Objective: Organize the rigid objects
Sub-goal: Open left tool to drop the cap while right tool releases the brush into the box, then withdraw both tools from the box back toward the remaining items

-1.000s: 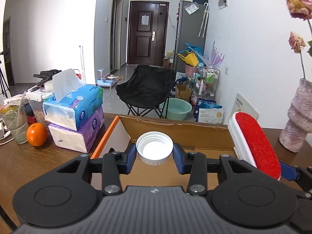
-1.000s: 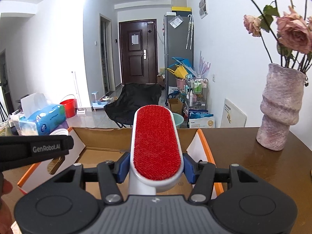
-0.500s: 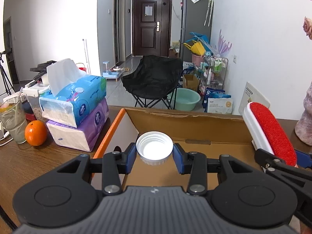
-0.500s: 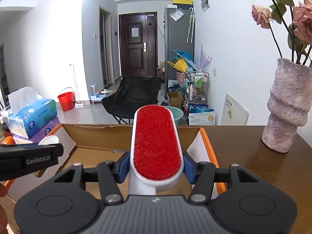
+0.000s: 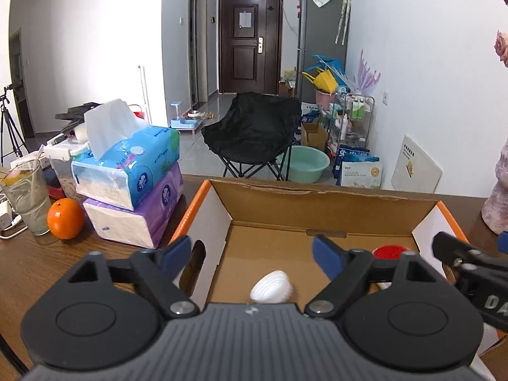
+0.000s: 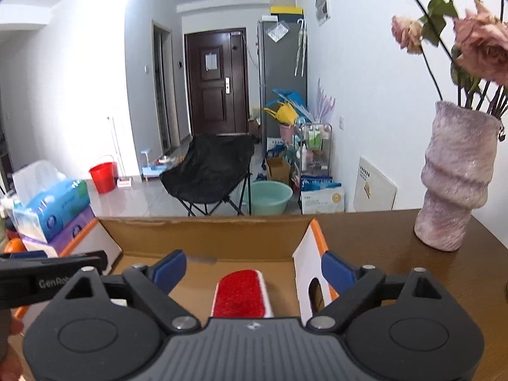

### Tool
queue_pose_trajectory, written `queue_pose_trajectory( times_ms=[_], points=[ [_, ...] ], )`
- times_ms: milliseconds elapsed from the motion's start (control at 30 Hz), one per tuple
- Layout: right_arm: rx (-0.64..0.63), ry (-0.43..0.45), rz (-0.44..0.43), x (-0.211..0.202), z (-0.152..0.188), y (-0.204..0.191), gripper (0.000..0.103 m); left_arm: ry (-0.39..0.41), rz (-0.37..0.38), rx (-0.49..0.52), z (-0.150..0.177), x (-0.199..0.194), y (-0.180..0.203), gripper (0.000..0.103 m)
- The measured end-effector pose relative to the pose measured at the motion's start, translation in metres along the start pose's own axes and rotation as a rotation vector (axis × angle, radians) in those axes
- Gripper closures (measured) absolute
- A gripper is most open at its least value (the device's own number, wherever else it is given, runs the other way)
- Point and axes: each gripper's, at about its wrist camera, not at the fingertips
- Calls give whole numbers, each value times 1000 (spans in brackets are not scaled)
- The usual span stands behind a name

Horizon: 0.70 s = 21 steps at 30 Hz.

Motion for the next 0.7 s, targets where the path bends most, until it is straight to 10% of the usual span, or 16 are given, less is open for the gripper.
queue_pose_trajectory(
  times_ms=[700],
  points=[
    [-10, -15, 5, -5, 6, -3, 0, 31, -11, -5, 1, -14, 2, 0]
  ],
)
Point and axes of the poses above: each gripper's, at about its wrist camera, not at the fingertips, and x roughly the way its jaws point, y to its right, z to its underside, and after that the axes turned 4 degrees about -x, right-handed
